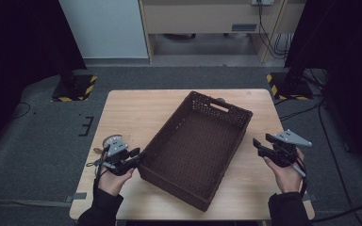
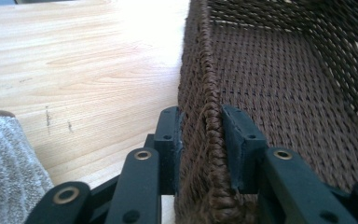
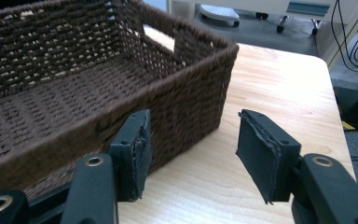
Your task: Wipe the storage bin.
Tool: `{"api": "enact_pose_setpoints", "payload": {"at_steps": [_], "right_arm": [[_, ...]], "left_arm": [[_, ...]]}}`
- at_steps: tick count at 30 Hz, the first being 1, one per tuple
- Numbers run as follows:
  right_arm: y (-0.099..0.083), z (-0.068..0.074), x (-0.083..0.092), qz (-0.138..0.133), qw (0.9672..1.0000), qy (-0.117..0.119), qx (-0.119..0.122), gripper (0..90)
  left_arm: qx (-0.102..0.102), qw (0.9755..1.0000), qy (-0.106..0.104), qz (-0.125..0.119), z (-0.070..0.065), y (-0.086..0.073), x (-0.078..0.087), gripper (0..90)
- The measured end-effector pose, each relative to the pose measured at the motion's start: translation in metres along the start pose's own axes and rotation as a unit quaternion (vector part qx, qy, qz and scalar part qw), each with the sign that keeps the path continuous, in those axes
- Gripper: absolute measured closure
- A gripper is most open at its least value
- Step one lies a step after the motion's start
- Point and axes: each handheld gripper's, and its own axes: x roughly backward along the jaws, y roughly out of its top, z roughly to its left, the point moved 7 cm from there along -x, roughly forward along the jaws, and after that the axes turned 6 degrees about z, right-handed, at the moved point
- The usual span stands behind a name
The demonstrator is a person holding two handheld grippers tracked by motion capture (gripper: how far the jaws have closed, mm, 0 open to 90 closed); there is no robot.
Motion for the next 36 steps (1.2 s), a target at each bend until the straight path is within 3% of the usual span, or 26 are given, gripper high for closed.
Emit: {"api": "enact_pose_setpoints", "payload": {"at_steps": [10, 18, 23, 26, 29, 31, 36], "right_arm": [[0.008, -0.001, -0.009, -0.005, 1.0, 0.002, 0.001, 45.3], [0.011, -0.006, -0.02, -0.006, 0.9999, -0.01, -0.005, 44.8], [0.015, -0.006, -0.028, -0.008, 0.9999, -0.008, -0.006, 44.6], [0.017, -0.008, -0.031, -0.011, 0.9999, -0.008, -0.009, 44.5], [0.018, -0.009, -0.035, -0.013, 0.9998, -0.009, -0.015, 43.9], [0.018, -0.008, -0.038, -0.013, 0.9998, -0.008, -0.013, 43.4], [0.019, -0.008, -0.04, -0.016, 0.9998, -0.011, -0.009, 43.5]], "left_arm": [[0.0, 0.9999, 0.012, -0.004, 0.014, 0.01, -0.01, 74.9], [-0.006, 0.9996, 0.024, -0.012, 0.024, 0.019, -0.018, 72.1], [-0.013, 0.999, 0.031, -0.029, 0.024, 0.021, -0.01, 62.3], [-0.025, 0.998, 0.05, -0.03, 0.023, 0.016, 0.001, 60.6], [-0.027, 0.9973, 0.066, -0.02, 0.027, 0.011, 0.003, 63.3], [-0.016, 0.9982, 0.054, -0.019, 0.028, 0.011, 0.0, 65.2], [-0.028, 0.9977, 0.06, -0.01, 0.027, 0.014, -0.005, 71.1]]}}
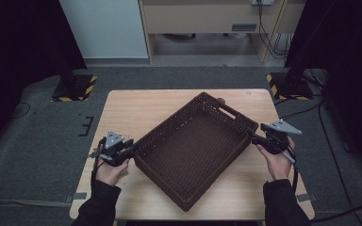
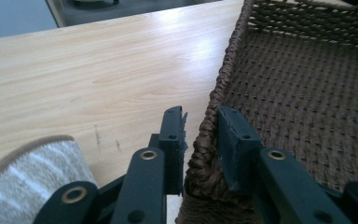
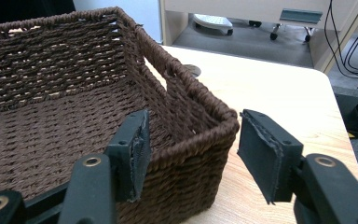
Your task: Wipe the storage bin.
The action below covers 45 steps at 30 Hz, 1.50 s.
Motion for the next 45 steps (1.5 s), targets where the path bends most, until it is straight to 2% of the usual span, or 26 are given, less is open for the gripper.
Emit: {"api": "enact_pose_setpoints", "payload": {"at_steps": [2, 4, 9, 16, 17, 20, 21, 28, 31, 34, 37, 39, 42, 44, 45], "right_arm": [[0.0, -0.001, -0.001, -0.001, 1.0, -0.002, -0.001, 43.3], [0.0, -0.001, -0.002, 0.001, 1.0, -0.002, 0.0, 43.0], [-0.003, -0.001, -0.005, 0.01, 0.9999, 0.003, 0.005, 42.7], [-0.011, 0.0, -0.011, 0.029, 0.9995, 0.009, 0.008, 48.5], [-0.012, 0.0, -0.01, 0.028, 0.9994, 0.019, 0.001, 51.8], [-0.012, 0.001, -0.009, 0.031, 0.9994, 0.016, 0.004, 52.2], [-0.012, 0.001, -0.007, 0.033, 0.9993, 0.016, 0.003, 52.4], [-0.018, 0.005, 0.004, 0.041, 0.9991, 0.011, 0.001, 52.3], [-0.02, 0.008, 0.009, 0.045, 0.9989, 0.01, 0.003, 52.1], [-0.026, 0.012, 0.019, 0.043, 0.999, 0.012, -0.008, 51.4], [-0.029, 0.014, 0.024, 0.042, 0.999, 0.013, -0.011, 51.1], [-0.032, 0.016, 0.03, 0.04, 0.9989, 0.02, -0.014, 50.6], [-0.032, 0.016, 0.031, 0.038, 0.9989, 0.023, -0.014, 50.3], [-0.031, 0.016, 0.031, 0.038, 0.999, 0.023, -0.008, 49.9], [-0.03, 0.016, 0.03, 0.034, 0.9992, 0.021, 0.004, 50.3]], "left_arm": [[0.0, 1.0, 0.005, -0.002, 0.002, 0.003, -0.004, 72.3], [0.016, 0.9999, 0.002, -0.004, 0.01, 0.007, -0.01, 70.9], [0.015, 0.9998, 0.014, -0.007, 0.02, 0.017, -0.022, 68.2], [0.026, 0.9995, 0.01, -0.014, 0.022, 0.024, -0.028, 65.7], [0.026, 0.9994, 0.012, -0.02, 0.022, 0.025, -0.027, 58.8], [0.024, 0.999, 0.021, -0.033, 0.021, 0.028, -0.021, 52.3], [0.02, 0.9986, 0.025, -0.041, 0.02, 0.031, -0.017, 50.8], [0.018, 0.998, 0.027, -0.054, 0.015, 0.032, 0.004, 47.6], [0.021, 0.9981, 0.027, -0.052, 0.009, 0.027, 0.012, 46.7], [0.026, 0.9986, 0.016, -0.044, -0.003, 0.016, 0.016, 45.4], [0.025, 0.999, 0.014, -0.034, -0.009, 0.01, 0.015, 45.2], [0.027, 0.9994, 0.003, -0.024, -0.014, 0.004, 0.01, 45.2], [0.031, 0.9994, 0.0, -0.018, -0.016, 0.002, 0.003, 45.7], [0.03, 0.9994, -0.008, -0.014, -0.018, 0.002, -0.004, 46.8], [0.024, 0.9996, 0.0, -0.01, -0.018, 0.004, -0.009, 45.2]]}}
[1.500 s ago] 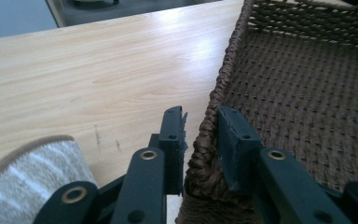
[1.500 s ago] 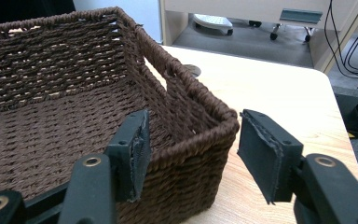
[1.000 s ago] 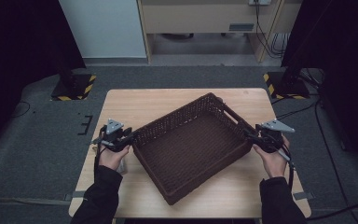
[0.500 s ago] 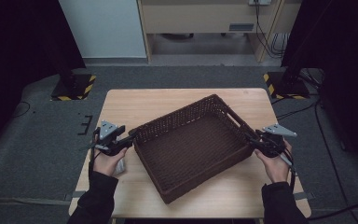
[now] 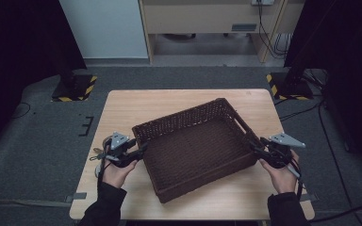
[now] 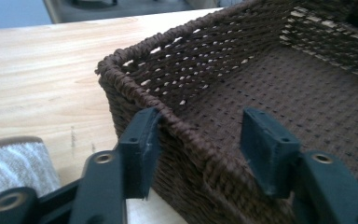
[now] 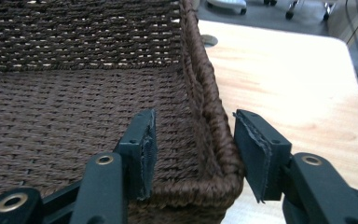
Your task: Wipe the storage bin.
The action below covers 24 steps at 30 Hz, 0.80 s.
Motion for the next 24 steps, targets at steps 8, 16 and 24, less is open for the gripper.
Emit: {"api": "enact_pose_setpoints", "payload": {"at_steps": [8, 16, 24], "right_arm": [[0.005, -0.003, 0.001, -0.013, 0.9999, -0.001, 0.01, 53.0], [-0.004, -0.005, -0.002, 0.013, 0.9995, -0.012, 0.028, 65.6], [-0.016, 0.001, 0.011, 0.025, 0.9994, -0.012, 0.021, 72.1]], "left_arm": [[-0.014, 0.9999, 0.003, -0.003, 0.003, 0.017, -0.023, 48.2], [-0.018, 0.9998, 0.0, -0.009, 0.003, 0.026, -0.03, 48.9], [-0.012, 0.9994, -0.023, -0.024, -0.007, 0.01, 0.0, 45.8]]}}
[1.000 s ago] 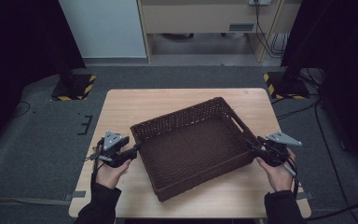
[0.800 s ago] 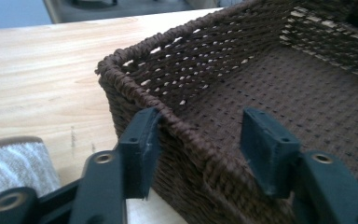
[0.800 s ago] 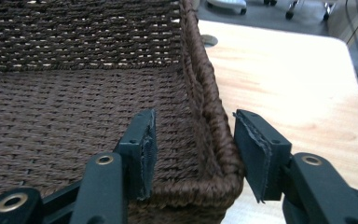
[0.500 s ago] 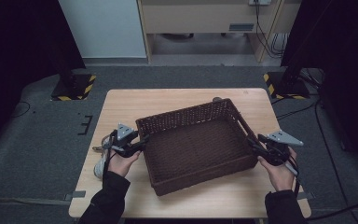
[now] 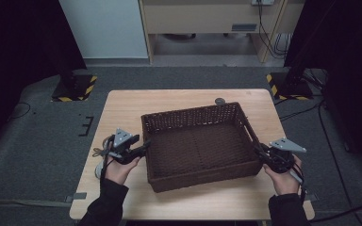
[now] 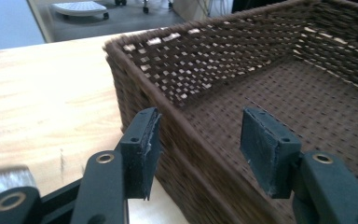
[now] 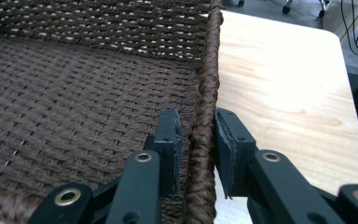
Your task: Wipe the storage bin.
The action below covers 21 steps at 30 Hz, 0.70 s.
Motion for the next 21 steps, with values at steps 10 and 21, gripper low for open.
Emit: {"api": "enact_pose_setpoints", "payload": {"at_steps": [10, 21], "right_arm": [[-0.009, 0.011, 0.012, -0.002, 0.9997, 0.016, -0.017, 66.7], [-0.002, 0.013, 0.006, -0.008, 0.9997, 0.02, -0.015, 71.1]], "left_arm": [[-0.01, 0.9996, 0.003, 0.027, -0.012, -0.018, 0.012, 54.8], [-0.01, 0.9996, 0.004, 0.026, -0.002, -0.01, -0.003, 65.9]]}}
